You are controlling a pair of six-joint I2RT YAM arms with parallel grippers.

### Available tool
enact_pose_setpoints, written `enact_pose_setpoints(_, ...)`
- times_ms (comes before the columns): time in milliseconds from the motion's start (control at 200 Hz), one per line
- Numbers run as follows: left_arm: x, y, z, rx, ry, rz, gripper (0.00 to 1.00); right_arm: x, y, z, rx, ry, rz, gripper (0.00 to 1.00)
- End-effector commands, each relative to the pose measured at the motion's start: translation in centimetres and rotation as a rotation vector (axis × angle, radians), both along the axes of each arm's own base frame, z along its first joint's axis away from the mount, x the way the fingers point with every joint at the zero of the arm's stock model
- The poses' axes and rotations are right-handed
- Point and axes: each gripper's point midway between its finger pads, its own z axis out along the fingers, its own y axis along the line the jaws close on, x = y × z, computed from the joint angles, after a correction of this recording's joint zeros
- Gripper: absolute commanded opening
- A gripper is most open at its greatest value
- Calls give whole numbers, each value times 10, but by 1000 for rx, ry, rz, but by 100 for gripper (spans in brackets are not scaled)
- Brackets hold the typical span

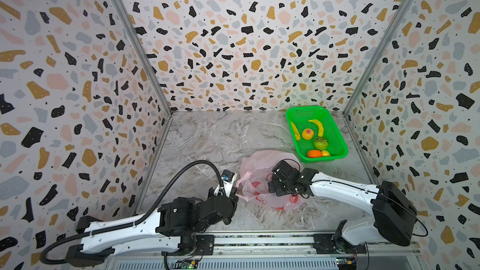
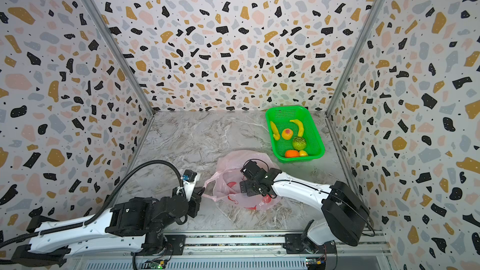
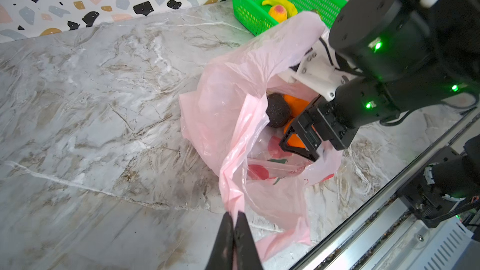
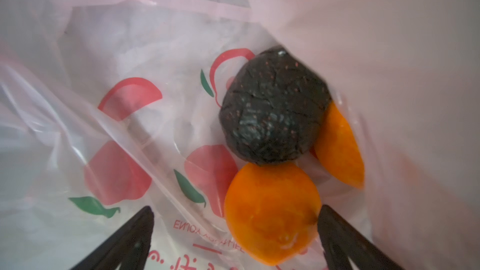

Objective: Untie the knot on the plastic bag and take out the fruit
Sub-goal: 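Close the right gripper on the dark avocado inside the bag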

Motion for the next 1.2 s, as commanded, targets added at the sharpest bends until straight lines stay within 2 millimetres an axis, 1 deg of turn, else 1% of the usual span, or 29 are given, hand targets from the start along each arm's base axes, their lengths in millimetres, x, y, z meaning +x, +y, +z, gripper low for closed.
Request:
enact_pose_setpoints(0,-2,-2,3,-1,-11,-24,0,9,23,47,107,-46,38,99)
enact_pose_setpoints(45,-2,-3,4,-6,-13,-27,0,11,28,53,111,-40,51,99)
enact_pose_setpoints(95,-2,-5,4,-6,-13,-31,0,13,33,54,113,-30,59,99)
enact_pose_setpoints(210,-2,-7,5,-9,-19,-37,0,15,39,46,116,-16,59,98)
enact_pose_setpoints(315,-1,-8,7,-10,-25,-41,0,21,43,42,129,-28,43,97)
enact_pose_setpoints(395,-1,-8,8,-14,-31,-45,0,27,38,32,91,-21,18,97)
enact_pose_setpoints(486,-1,-8,9,-11,-36,-45,0,30,21,19,9,-23,-19,97)
enact_pose_setpoints(551,-1,-8,10,-11,-37,-45,0,32,9,17,-21,-38,-53,97)
enact_pose_setpoints(616,-1,-7,11,-14,-38,-45,0,33,4,16,-16,-45,-74,97)
enact_pose_setpoints(736,-1,-7,11,-23,-39,-42,0,35,2,1,-11,-28,-84,97)
enact_pose_setpoints(841,-1,-8,11,-20,-40,-45,0,40,3,-10,-6,-28,-92,97)
enact_pose_setpoints(956,-1,-9,9,-20,-39,-47,0,51,5,-14,-8,-61,-93,96)
enact_pose_setpoints(1066,-1,-10,9,-22,-38,-48,0,60,10,-11,0,-102,-82,91)
enact_pose_setpoints(1111,-1,-10,9,-20,-40,-47,0,62,12,-13,-2,-104,-79,89)
enact_pose_setpoints(1191,0,-11,10,-27,-42,-46,0,63,12,-22,-26,-91,-69,84)
